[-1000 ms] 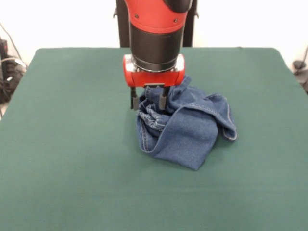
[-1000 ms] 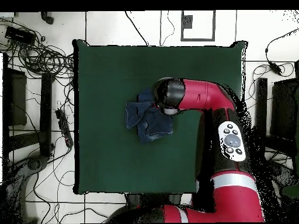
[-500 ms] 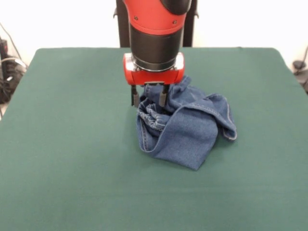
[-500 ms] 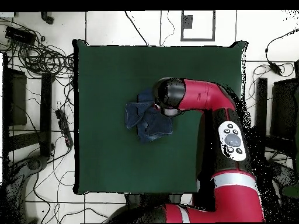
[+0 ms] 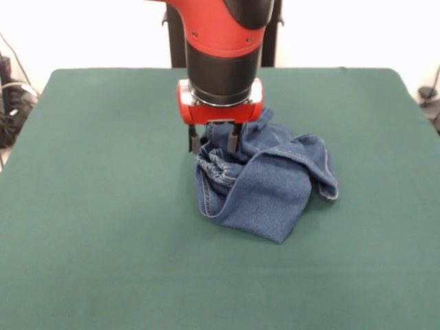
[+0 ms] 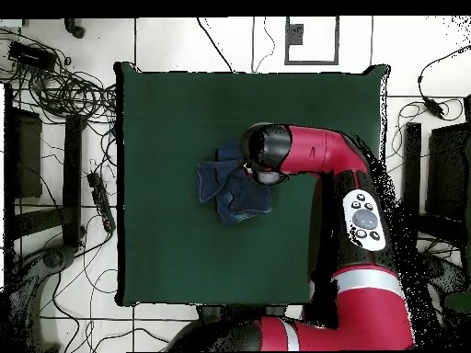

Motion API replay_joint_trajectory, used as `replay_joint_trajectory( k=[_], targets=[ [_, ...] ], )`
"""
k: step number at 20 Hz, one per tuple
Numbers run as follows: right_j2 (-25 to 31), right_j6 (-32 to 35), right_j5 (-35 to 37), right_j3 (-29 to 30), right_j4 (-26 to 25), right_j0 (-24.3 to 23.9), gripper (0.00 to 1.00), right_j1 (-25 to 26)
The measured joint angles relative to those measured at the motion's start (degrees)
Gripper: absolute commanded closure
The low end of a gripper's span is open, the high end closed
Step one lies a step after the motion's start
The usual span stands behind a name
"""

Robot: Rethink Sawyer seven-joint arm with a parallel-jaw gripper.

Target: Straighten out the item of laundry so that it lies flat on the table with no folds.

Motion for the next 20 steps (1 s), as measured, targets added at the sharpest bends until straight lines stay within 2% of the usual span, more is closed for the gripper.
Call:
replay_joint_trajectory(
  k=[20],
  targets=[
    [0.0,0.0,0.0,-3.3,-1.1,0.1,0.0,4.7]
  ],
)
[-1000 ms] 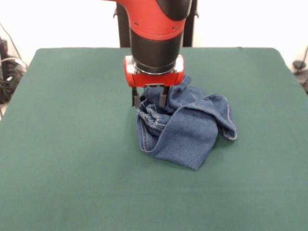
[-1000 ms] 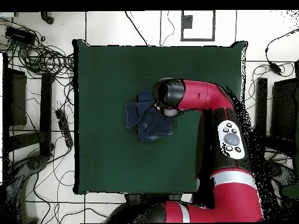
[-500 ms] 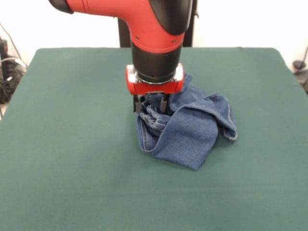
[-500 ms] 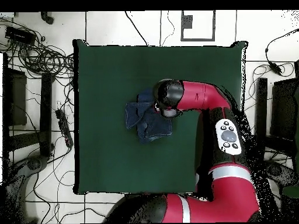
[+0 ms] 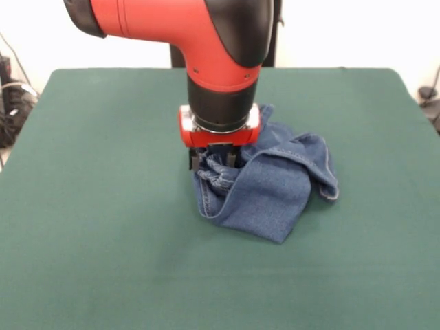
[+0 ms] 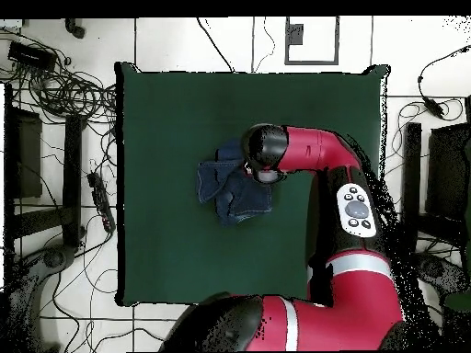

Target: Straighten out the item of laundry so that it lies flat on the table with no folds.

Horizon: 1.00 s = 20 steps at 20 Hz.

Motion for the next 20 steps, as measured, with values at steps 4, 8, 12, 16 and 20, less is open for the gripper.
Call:
replay_joint_trajectory(
  k=[4,8,12,16,20],
  targets=[
    [0.0,0.0,0.0,-1.3,-1.2,0.3,0.0,1.3],
    [0.0,0.0,0.5,-3.0,-2.0,0.5,0.0,2.8],
    [-0.1,0.0,2.4,-4.9,-3.1,0.8,1.0,3.9],
    [-0.1,0.0,4.5,-6.3,-3.4,1.0,1.0,4.5],
    [-0.1,0.0,5.3,-7.0,-3.4,1.2,1.0,4.8]
  ],
)
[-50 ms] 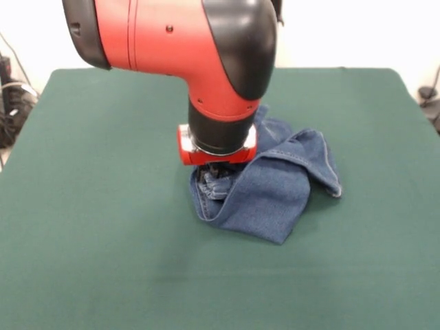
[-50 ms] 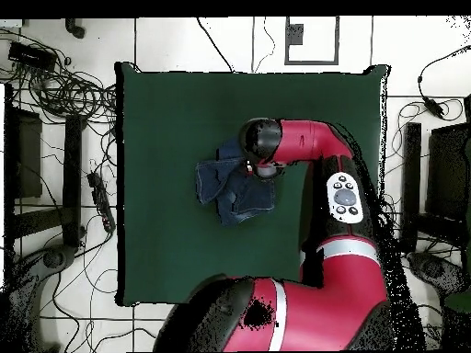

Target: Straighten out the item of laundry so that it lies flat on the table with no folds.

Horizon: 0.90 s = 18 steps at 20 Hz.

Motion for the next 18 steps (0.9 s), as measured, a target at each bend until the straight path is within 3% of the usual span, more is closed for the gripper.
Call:
replay_joint_trajectory(
  k=[9,18],
  targets=[
    [0.0,0.0,0.1,-0.1,-0.2,0.1,1.0,-0.2],
    [0.0,0.0,0.1,2.5,-0.2,-0.2,1.0,-3.4]
  ],
)
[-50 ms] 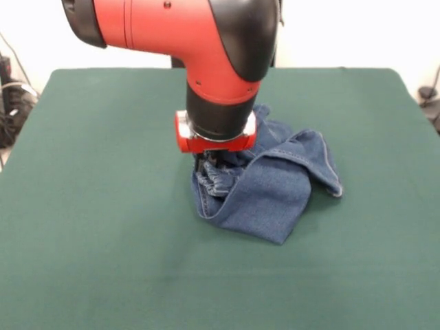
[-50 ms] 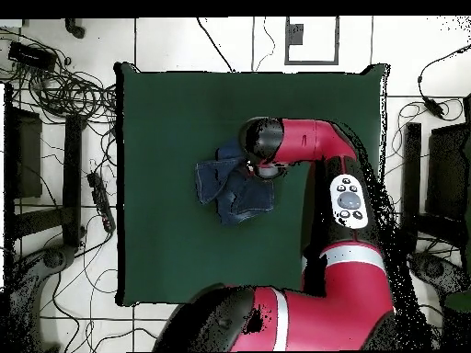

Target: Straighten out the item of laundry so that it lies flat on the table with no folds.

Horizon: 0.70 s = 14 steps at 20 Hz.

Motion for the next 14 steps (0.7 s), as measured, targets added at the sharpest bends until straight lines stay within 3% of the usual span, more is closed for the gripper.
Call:
replay_joint_trajectory(
  k=[14],
  targets=[
    [0.0,0.0,0.0,4.0,0.0,0.7,1.0,-6.3]
  ],
)
